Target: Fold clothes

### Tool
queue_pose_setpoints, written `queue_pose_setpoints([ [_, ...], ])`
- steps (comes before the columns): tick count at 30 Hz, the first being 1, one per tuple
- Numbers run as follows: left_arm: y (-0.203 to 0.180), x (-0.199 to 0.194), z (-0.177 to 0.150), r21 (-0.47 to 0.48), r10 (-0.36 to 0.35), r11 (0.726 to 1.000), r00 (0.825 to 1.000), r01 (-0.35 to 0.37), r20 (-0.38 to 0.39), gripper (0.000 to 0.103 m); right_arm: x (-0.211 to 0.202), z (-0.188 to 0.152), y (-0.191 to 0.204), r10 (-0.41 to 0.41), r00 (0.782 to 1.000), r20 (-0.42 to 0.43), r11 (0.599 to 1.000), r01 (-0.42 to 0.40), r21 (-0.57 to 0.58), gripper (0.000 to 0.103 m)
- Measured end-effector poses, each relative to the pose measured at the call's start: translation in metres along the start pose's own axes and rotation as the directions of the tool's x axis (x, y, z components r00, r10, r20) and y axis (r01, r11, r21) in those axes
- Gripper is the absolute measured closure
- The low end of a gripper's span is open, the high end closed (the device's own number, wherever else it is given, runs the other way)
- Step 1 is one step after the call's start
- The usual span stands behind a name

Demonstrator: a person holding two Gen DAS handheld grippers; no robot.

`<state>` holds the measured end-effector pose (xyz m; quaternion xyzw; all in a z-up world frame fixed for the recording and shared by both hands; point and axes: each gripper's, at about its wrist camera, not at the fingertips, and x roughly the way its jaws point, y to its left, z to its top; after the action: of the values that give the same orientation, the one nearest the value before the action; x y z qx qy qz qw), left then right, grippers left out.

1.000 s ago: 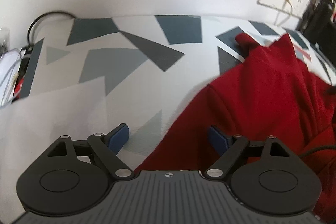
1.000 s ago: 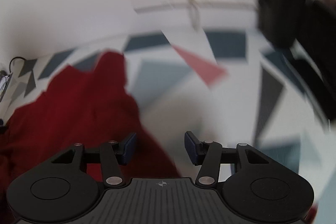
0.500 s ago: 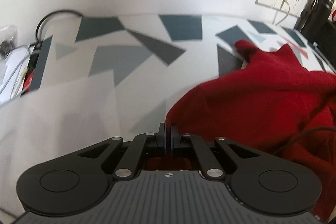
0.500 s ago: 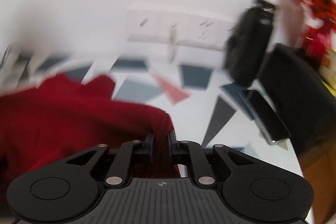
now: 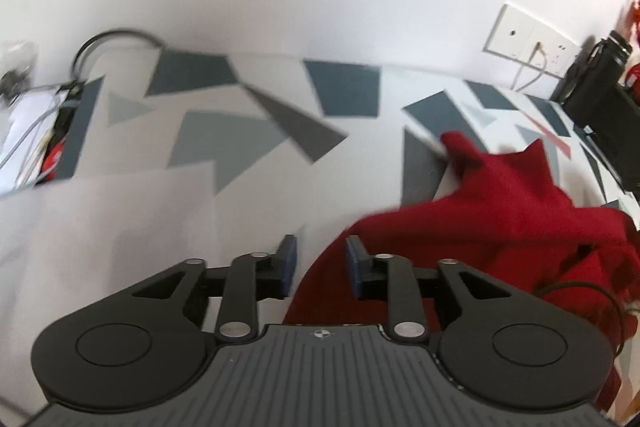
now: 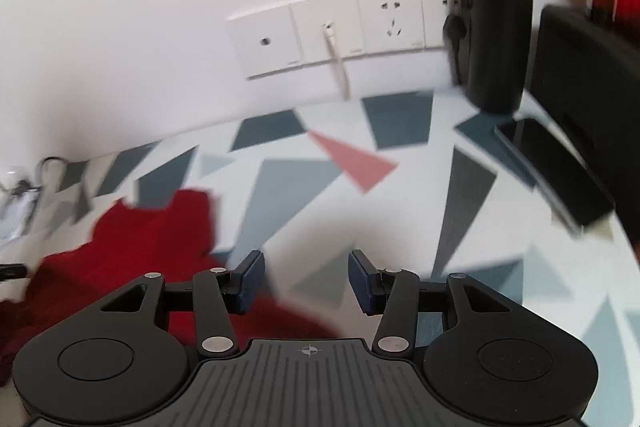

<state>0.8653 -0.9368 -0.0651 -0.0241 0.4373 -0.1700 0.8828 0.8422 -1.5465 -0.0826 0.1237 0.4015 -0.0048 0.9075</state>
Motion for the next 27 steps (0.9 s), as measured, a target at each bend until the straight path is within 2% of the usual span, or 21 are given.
queue_pose_setpoints([
  [1, -0.004, 0.007, 0.004, 0.014, -0.016, 1.000, 1.000, 0.016, -0.008, 0.056, 0.013, 0.002, -0.001, -0.004, 1.000, -0.020, 1.000, 0.004, -0.005, 0.060],
  [3, -0.012, 0.021, 0.010, 0.042, -0.040, 0.998, 0.999, 0.041, -0.027, 0.051, 0.037, 0.002, -0.002, -0.009, 0.998, -0.067, 1.000, 0.008, -0.022, 0.060],
  [5, -0.019, 0.034, 0.012, 0.071, -0.056, 0.996, 0.997, 0.059, -0.054, 0.051, 0.055, -0.006, 0.004, -0.014, 0.992, -0.126, 0.998, 0.006, -0.062, 0.060],
  [7, -0.024, 0.043, 0.011, 0.096, -0.077, 0.992, 0.993, 0.085, -0.086, 0.051, 0.057, -0.015, 0.016, 0.012, 0.988, -0.156, 0.995, -0.027, -0.097, 0.060],
  [10, -0.028, 0.045, 0.004, 0.124, -0.097, 0.986, 0.990, 0.109, -0.101, 0.051, 0.050, -0.031, 0.035, 0.043, 0.983, -0.179, 0.983, -0.074, -0.167, 0.056],
  [13, -0.027, 0.043, 0.001, 0.137, -0.101, 0.984, 0.990, 0.115, -0.101, 0.052, 0.046, -0.043, 0.050, 0.012, 0.986, -0.165, 0.962, -0.056, -0.267, 0.055],
  [14, -0.027, 0.043, 0.002, 0.139, -0.092, 0.985, 0.991, 0.106, -0.101, 0.053, 0.046, -0.044, 0.052, 0.008, 0.987, -0.163, 0.959, -0.054, -0.278, 0.055],
  [15, -0.027, 0.043, 0.002, 0.141, -0.083, 0.985, 0.991, 0.097, -0.102, 0.061, 0.046, -0.042, 0.053, 0.008, 0.986, -0.169, 0.959, -0.056, -0.279, 0.057],
  [16, -0.028, 0.043, 0.002, 0.143, -0.076, 0.986, 0.992, 0.090, -0.103, 0.074, 0.047, -0.040, 0.054, 0.010, 0.984, -0.177, 0.959, -0.060, -0.279, 0.059],
  [17, -0.028, 0.042, 0.002, 0.145, -0.077, 0.985, 0.991, 0.092, -0.105, 0.078, 0.047, -0.039, 0.056, 0.016, 0.981, -0.191, 0.956, -0.071, -0.284, 0.066],
  [18, -0.028, 0.042, 0.002, 0.148, -0.079, 0.985, 0.991, 0.094, -0.106, 0.080, 0.048, -0.037, 0.059, 0.025, 0.978, -0.207, 0.951, -0.087, -0.295, 0.074],
  [22, -0.029, 0.038, -0.004, 0.160, -0.085, 0.982, 0.993, 0.098, -0.086, 0.088, 0.047, -0.037, 0.071, 0.045, 0.965, -0.260, 0.915, -0.144, -0.376, 0.088],
  [24, -0.029, 0.036, -0.006, 0.162, -0.087, 0.982, 0.993, 0.099, -0.076, 0.091, 0.049, -0.034, 0.072, 0.053, 0.961, -0.273, 0.911, -0.158, -0.381, 0.096],
  [25, -0.029, 0.036, -0.005, 0.164, -0.086, 0.982, 0.994, 0.097, -0.069, 0.092, 0.050, -0.031, 0.071, 0.048, 0.962, -0.269, 0.911, -0.153, -0.382, 0.096],
  [27, -0.030, 0.034, 0.000, 0.166, -0.072, 0.983, 0.996, 0.078, -0.043, 0.093, 0.051, -0.021, 0.069, 0.004, 0.978, -0.211, 0.906, -0.092, -0.412, 0.098],
])
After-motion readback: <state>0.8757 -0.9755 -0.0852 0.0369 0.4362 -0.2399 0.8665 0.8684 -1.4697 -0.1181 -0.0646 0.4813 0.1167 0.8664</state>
